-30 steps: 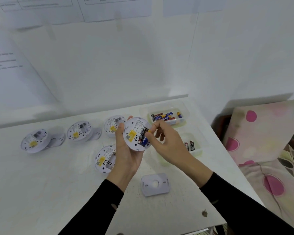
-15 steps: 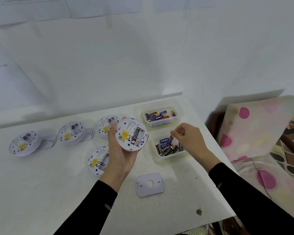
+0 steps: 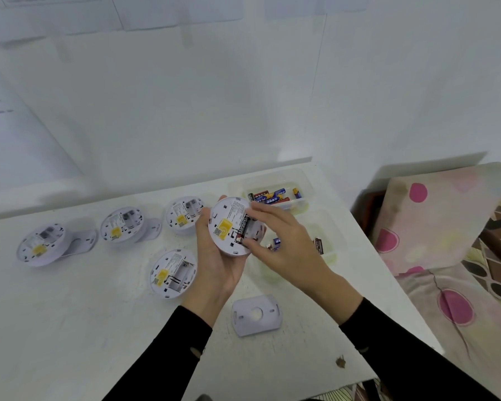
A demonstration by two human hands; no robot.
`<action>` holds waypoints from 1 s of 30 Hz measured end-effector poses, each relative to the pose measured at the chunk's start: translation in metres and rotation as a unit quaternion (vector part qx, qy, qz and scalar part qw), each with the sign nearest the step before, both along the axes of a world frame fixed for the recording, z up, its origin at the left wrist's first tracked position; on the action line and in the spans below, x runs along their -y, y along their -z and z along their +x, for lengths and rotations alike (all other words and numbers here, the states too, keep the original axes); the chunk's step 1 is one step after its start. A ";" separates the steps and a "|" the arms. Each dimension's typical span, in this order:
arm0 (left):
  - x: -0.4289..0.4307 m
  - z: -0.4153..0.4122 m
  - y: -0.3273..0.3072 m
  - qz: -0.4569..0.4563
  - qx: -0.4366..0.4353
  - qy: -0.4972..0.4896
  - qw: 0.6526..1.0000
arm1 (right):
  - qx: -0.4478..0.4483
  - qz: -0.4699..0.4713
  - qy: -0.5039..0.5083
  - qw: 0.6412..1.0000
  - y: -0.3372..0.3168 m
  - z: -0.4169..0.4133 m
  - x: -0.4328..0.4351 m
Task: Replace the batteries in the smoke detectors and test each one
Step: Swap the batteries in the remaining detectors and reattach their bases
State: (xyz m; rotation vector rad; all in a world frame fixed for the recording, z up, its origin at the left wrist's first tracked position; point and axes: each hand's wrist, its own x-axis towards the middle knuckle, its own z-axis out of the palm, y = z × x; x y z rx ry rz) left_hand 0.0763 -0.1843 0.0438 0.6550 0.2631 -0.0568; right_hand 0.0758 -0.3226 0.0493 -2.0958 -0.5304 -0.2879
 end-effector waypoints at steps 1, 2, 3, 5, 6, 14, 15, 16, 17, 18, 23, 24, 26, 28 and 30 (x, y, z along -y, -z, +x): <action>0.001 0.000 0.000 0.003 0.004 0.002 1.000 | -0.012 0.004 -0.004 1.000 0.001 -0.002 -0.002; 0.002 -0.001 -0.001 0.005 0.006 0.002 1.000 | -0.019 0.008 -0.005 1.000 0.001 -0.004 -0.004; 0.002 -0.001 -0.001 0.006 0.007 0.001 1.000 | -0.021 0.010 -0.002 1.000 0.000 -0.005 -0.005; 0.003 -0.002 -0.002 0.008 0.010 -0.002 1.000 | -0.016 0.003 0.005 1.000 -0.001 -0.007 -0.009; 0.004 -0.003 -0.002 0.010 0.012 -0.002 1.000 | -0.015 -0.002 0.009 1.000 -0.002 -0.008 -0.010; 0.008 -0.007 -0.007 0.028 0.019 0.017 0.999 | 0.043 -0.017 0.052 0.998 -0.004 -0.009 -0.018; 0.008 -0.007 -0.006 0.030 0.020 0.018 0.999 | 0.049 -0.016 0.055 0.997 -0.003 -0.009 -0.018; 0.008 -0.007 -0.006 0.032 0.021 0.017 0.999 | 0.050 -0.014 0.056 0.997 -0.003 -0.010 -0.018; 0.007 -0.006 -0.005 0.033 0.021 0.015 0.999 | 0.049 -0.014 0.056 0.997 -0.003 -0.011 -0.018; 0.007 -0.006 -0.005 0.032 0.020 0.014 0.999 | 0.051 -0.015 0.053 0.997 -0.002 -0.012 -0.018; 0.005 -0.007 -0.005 0.018 -0.010 0.013 1.000 | 0.078 -0.043 0.004 0.996 0.005 -0.010 -0.010; 0.004 -0.007 -0.005 0.014 -0.018 0.014 1.000 | 0.099 -0.063 -0.011 0.993 0.009 -0.009 -0.006; 0.003 -0.006 -0.005 0.005 -0.023 0.017 1.000 | 0.137 -0.107 -0.042 0.984 0.016 -0.006 0.001; 0.004 -0.006 -0.005 -0.001 -0.028 0.017 0.999 | 0.163 -0.130 -0.062 0.976 0.021 -0.004 0.006; 0.004 -0.006 -0.006 -0.010 -0.038 0.022 0.999 | 0.193 -0.129 -0.075 0.970 0.022 -0.001 0.009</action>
